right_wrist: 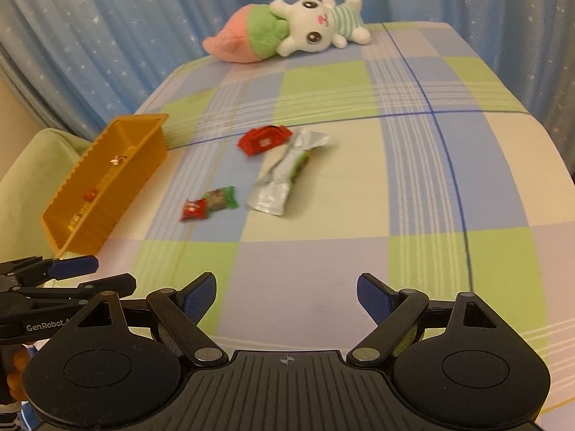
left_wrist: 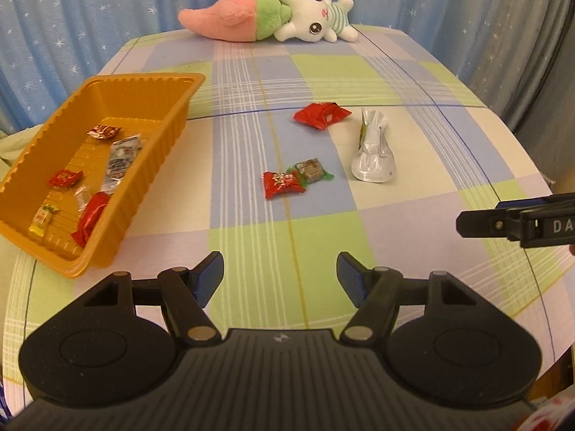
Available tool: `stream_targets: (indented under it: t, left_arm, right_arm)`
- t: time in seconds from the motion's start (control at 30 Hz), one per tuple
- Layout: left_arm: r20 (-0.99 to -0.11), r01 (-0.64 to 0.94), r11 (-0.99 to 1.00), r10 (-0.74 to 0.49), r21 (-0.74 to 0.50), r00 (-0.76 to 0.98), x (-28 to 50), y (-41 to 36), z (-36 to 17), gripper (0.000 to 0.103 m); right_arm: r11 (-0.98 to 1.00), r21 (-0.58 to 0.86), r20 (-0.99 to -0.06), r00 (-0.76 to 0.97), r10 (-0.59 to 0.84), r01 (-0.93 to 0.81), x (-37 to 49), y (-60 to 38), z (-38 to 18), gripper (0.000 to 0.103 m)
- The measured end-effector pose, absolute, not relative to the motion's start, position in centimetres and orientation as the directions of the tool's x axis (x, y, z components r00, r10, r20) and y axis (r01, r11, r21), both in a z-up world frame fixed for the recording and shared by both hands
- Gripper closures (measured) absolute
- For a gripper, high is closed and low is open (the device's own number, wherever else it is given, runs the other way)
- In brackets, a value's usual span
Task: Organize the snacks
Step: 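Withdraw both open tools from the tray toward the remaining snacks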
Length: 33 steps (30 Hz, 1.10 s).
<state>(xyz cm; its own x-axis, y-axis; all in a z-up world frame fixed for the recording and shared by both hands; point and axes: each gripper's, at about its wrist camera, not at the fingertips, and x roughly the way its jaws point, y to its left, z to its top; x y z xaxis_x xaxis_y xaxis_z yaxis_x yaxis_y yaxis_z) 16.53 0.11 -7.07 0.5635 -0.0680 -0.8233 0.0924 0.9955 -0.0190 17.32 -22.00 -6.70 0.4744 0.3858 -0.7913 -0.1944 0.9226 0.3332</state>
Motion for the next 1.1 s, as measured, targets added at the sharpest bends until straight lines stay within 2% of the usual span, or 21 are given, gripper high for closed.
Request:
stream_targets:
  t: [0.83, 1.1]
  left_arm:
    - [-0.814, 0.253, 0.949, 0.004, 0.186, 0.58, 25.1, -1.5, -11.6, 0.037]
    - [-0.812, 0.279, 0.934, 0.021, 0.224, 0.583, 26.5, -1.6, -12.6, 0.041]
  right_arm:
    - [0.941, 0.334, -0.828, 0.463, 0.317, -0.048, 20.1, -24.1, -8.9, 0.018]
    - [0.942, 0.335, -0.833, 0.457, 0.312, -0.032, 21.0, -23.9, -9.3, 0.018]
